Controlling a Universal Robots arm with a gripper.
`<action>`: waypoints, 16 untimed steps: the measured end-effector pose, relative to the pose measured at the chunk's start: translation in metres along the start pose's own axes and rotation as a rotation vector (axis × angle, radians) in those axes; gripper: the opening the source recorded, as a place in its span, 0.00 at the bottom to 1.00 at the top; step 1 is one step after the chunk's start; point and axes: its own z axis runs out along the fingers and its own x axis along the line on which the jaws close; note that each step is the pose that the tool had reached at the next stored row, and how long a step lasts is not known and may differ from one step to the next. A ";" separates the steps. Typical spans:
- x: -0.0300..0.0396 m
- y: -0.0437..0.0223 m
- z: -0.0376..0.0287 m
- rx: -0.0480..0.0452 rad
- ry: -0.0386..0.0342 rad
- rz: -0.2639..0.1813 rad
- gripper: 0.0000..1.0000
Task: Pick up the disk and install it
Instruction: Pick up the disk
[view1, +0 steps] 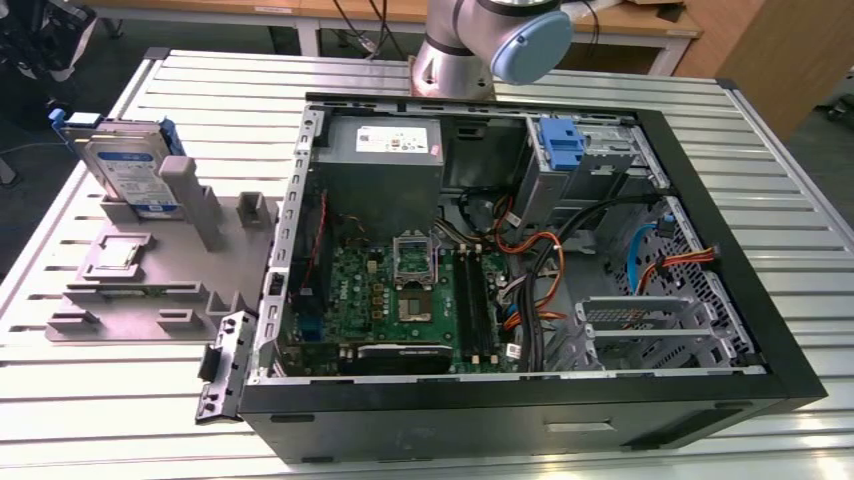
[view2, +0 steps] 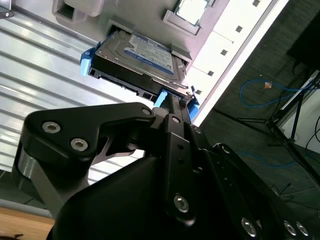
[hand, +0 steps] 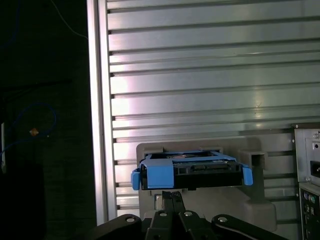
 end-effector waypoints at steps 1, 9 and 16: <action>0.0000 0.0000 0.0000 0.0000 0.0000 0.000 0.10; 0.0001 0.0000 0.0001 0.0008 0.0013 -0.032 0.10; 0.0001 -0.0001 0.0002 0.0038 0.0067 -0.152 0.10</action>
